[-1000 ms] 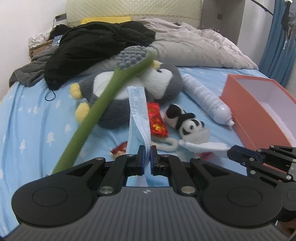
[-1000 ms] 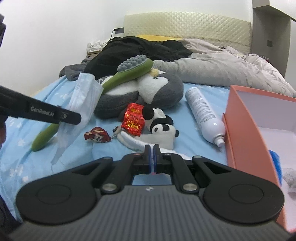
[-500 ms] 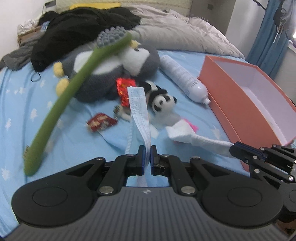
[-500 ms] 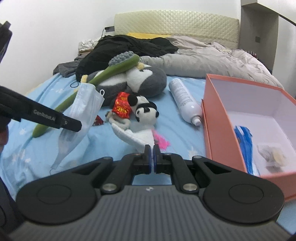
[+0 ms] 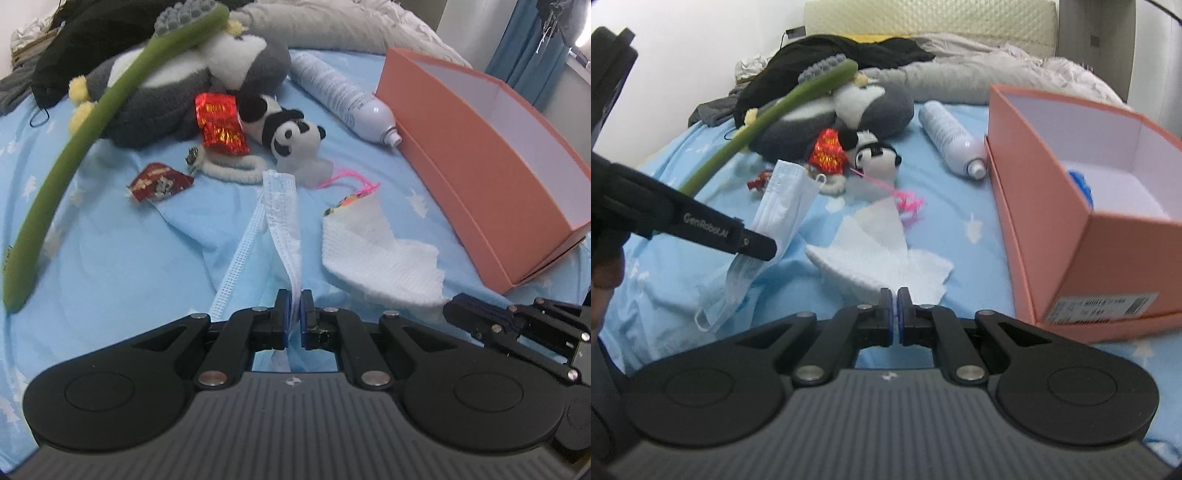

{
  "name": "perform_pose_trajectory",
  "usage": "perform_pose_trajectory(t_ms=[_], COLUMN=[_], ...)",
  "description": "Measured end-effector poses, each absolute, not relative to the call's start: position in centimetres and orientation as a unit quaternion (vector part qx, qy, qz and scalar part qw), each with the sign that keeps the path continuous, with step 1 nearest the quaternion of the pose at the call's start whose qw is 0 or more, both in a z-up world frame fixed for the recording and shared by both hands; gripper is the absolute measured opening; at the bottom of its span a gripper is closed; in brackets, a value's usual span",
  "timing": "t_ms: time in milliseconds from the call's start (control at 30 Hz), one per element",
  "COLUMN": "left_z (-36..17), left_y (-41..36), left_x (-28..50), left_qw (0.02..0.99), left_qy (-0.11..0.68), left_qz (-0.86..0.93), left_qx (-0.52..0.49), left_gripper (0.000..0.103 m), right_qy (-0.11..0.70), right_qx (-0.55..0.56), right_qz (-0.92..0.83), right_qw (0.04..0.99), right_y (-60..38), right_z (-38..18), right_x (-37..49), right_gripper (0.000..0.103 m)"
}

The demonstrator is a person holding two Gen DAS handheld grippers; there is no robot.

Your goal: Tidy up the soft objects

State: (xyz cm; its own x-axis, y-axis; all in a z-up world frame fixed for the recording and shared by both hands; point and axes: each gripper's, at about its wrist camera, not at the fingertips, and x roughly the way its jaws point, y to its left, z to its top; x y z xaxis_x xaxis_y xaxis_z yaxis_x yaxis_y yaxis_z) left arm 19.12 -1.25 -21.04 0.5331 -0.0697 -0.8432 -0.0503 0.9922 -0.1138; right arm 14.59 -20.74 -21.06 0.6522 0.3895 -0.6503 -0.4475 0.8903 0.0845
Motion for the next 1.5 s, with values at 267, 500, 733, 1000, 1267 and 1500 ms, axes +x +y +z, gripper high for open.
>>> perform_pose_trajectory(t_ms=[267, 500, 733, 1000, 1267, 1500], left_z=[-22.6, -22.8, -23.8, -25.0, -24.5, -22.3], left_y=[-1.6, -0.9, -0.2, 0.6, 0.7, 0.1], left_x=[19.8, 19.4, 18.8, 18.5, 18.4, 17.5], left_qw=[0.865, 0.864, 0.861, 0.862, 0.865, 0.876], left_qy=[0.497, 0.498, 0.506, 0.506, 0.498, 0.476], left_qz=[-0.016, -0.013, 0.012, 0.019, 0.008, 0.001], left_qx=[-0.063, -0.071, -0.043, -0.033, -0.056, -0.079], left_gripper=[0.008, 0.042, 0.071, 0.072, 0.029, 0.011], right_qy=[0.348, 0.334, 0.348, 0.356, 0.365, 0.362], right_qx=[-0.020, 0.003, 0.001, -0.040, -0.044, -0.022], right_qz=[0.233, 0.236, 0.245, 0.247, 0.268, 0.264], right_qw=[0.908, 0.912, 0.905, 0.900, 0.890, 0.894], right_y=[-20.9, -21.2, -20.4, -19.2, -19.1, -19.8], right_z=[-21.4, -21.1, -22.9, -24.7, -24.5, -22.7], right_x=[14.6, 14.9, 15.9, 15.9, 15.9, 15.4], right_gripper=[0.020, 0.052, 0.058, 0.059, 0.034, 0.013])
